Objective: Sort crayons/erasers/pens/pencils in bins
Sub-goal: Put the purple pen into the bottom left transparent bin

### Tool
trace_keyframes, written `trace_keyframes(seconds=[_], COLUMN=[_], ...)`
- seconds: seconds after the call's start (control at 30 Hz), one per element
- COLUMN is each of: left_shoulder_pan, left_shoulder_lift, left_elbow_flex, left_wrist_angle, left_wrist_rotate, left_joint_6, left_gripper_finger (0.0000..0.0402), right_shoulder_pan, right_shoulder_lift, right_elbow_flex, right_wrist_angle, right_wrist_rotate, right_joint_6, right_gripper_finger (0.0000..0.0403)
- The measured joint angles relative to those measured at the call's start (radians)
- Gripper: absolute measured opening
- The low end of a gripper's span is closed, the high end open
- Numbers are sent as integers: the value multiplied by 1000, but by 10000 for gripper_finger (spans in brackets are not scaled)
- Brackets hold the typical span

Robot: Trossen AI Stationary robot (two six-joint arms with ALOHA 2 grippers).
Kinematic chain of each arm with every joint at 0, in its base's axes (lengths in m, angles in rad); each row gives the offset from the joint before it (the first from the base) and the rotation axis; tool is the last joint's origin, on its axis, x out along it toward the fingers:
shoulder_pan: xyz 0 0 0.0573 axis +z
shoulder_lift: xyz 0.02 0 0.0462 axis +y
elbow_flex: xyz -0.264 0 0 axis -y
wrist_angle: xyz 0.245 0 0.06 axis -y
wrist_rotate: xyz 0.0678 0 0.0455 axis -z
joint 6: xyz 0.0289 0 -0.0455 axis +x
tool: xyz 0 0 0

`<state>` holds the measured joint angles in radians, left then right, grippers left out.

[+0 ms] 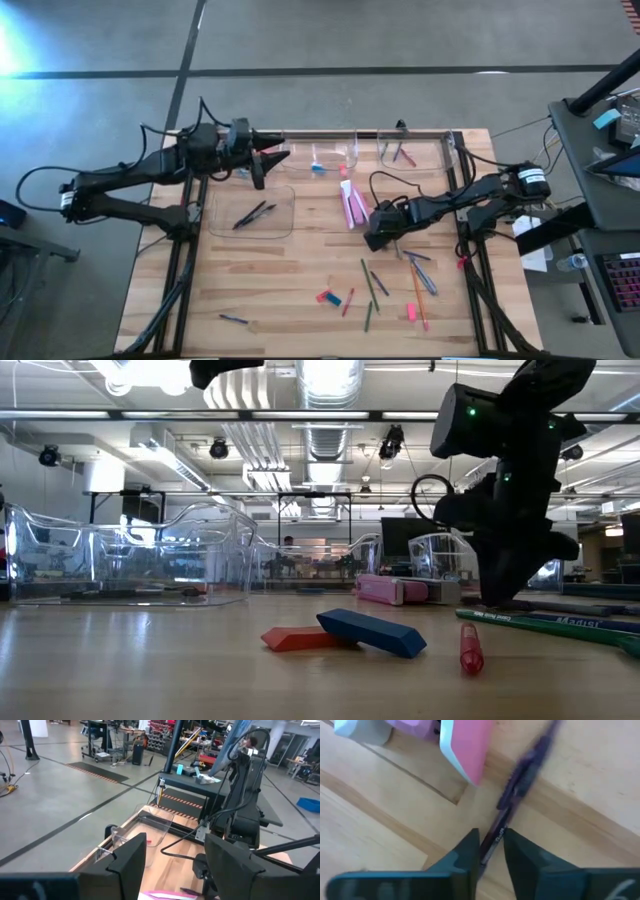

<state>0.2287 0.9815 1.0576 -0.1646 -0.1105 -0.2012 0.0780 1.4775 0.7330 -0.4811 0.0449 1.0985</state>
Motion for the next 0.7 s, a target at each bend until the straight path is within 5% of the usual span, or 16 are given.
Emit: trace_keyframes(seconds=[0.37, 0.7], left_shoulder_pan=[-1, -15], left_shoulder_lift=[50, 240], left_elbow_flex=[-1, -2], left_wrist_angle=[0, 147], left_wrist_rotate=[26, 269], left_joint_6=[-84, -252], left_gripper_finger=[187, 187], right_shoulder_pan=[-2, -29], right_shoulder_lift=[-261, -443], right_elbow_flex=[-6, -3], right_wrist_angle=[-40, 79], right_wrist_rotate=[31, 79], right_joint_6=[8, -70], right_gripper_finger=[23, 9])
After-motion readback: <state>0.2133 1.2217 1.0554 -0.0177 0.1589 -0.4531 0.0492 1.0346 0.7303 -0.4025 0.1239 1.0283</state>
